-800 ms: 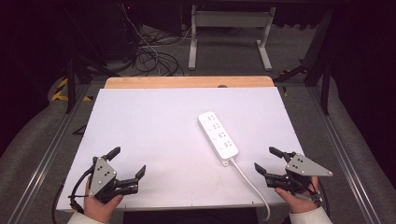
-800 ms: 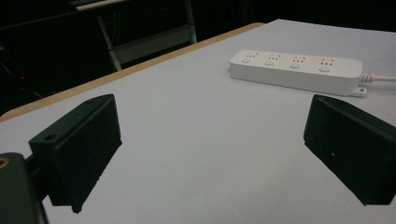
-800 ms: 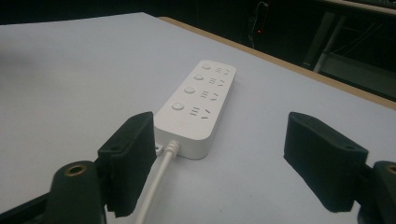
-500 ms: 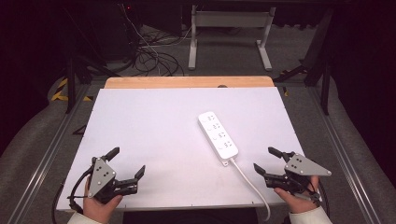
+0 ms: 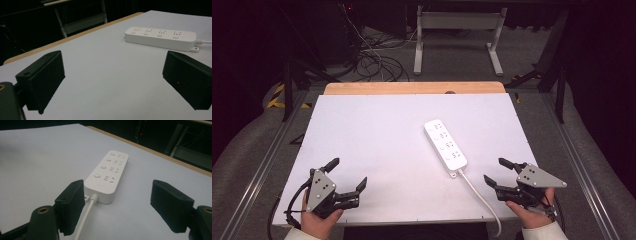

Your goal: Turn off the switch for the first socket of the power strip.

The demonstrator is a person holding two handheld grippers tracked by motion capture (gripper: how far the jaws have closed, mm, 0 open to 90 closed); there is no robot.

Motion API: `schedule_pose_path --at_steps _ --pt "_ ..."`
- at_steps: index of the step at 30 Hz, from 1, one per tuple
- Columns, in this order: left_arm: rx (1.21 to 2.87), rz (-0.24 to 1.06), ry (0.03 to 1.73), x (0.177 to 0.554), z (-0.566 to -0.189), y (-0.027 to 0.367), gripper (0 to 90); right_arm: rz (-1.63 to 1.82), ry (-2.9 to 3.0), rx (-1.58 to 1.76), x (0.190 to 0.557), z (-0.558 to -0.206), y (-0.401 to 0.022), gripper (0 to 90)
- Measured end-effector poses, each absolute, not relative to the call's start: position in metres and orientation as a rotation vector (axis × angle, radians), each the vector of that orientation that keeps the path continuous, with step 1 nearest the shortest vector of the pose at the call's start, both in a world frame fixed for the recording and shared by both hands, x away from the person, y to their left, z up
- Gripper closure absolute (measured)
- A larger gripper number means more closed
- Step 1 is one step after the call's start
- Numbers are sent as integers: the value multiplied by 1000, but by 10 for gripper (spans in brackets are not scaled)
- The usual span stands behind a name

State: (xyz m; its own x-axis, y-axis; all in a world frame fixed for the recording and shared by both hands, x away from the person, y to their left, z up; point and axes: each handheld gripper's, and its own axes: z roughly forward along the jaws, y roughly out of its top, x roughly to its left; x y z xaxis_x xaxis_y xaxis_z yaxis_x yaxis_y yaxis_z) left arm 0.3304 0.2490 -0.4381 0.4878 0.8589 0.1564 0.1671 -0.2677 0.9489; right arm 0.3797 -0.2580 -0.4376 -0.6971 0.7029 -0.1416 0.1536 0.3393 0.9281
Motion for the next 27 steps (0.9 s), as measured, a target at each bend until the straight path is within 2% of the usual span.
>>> schedule_pose_path --at_steps 12,27 --pt "1735 871 886 330 -438 249 43 1341 2118 787 388 -422 -254 354" --pt "1736 879 888 330 -438 249 43 1342 2174 751 408 -405 -233 386"
